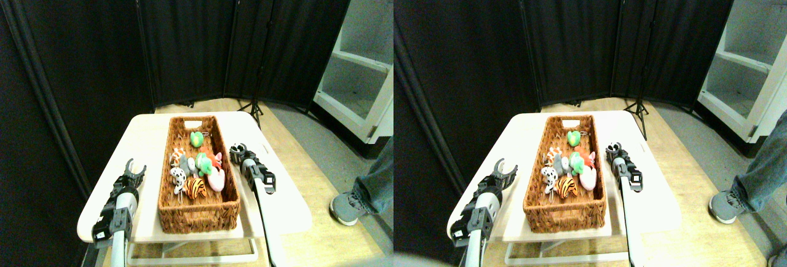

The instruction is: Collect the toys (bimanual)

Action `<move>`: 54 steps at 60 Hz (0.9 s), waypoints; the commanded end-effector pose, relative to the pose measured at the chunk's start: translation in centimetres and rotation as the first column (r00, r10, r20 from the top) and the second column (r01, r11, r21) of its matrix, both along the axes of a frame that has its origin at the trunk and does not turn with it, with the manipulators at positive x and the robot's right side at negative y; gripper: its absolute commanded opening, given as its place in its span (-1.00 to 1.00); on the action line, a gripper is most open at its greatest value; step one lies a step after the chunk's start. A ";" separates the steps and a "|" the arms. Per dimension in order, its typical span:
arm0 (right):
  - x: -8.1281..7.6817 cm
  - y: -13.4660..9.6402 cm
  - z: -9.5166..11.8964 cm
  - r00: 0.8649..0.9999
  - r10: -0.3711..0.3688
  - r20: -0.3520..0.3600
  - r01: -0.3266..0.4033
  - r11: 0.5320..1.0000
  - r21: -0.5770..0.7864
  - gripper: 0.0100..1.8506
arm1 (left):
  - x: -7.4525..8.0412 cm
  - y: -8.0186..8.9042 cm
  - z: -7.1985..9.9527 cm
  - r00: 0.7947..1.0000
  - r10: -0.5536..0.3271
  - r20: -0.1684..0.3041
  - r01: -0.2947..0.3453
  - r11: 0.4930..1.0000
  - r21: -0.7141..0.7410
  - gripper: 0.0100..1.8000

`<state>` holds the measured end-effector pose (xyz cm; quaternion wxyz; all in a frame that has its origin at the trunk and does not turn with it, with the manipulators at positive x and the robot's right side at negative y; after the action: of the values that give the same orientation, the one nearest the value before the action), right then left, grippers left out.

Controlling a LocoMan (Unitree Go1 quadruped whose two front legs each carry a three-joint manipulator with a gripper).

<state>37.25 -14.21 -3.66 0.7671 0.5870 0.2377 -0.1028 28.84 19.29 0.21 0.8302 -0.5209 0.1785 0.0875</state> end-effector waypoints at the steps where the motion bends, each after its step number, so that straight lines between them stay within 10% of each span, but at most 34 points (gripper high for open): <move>1: -0.4 0.3 0.3 1.000 0.015 -0.017 -0.015 1.000 0.016 -0.97 | 0.7 -0.2 0.9 0.999 -0.006 0.051 0.005 1.000 0.019 -0.66; 25: -1.8 1.3 7.5 0.974 0.120 0.190 -0.120 0.993 -0.012 -1.00 | 1.8 -0.7 0.9 0.998 -0.021 0.058 0.021 1.000 -0.010 -0.68; 54: -3.9 7.8 13.8 0.884 0.344 0.315 -0.338 0.938 -0.075 -1.00 | 2.5 -0.7 0.6 0.996 -0.048 0.073 0.048 0.999 -0.001 -0.69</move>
<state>33.48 -7.34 9.10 0.8115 0.5340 0.2175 0.0954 31.09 18.81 0.38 0.8343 -0.5192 0.1726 0.0680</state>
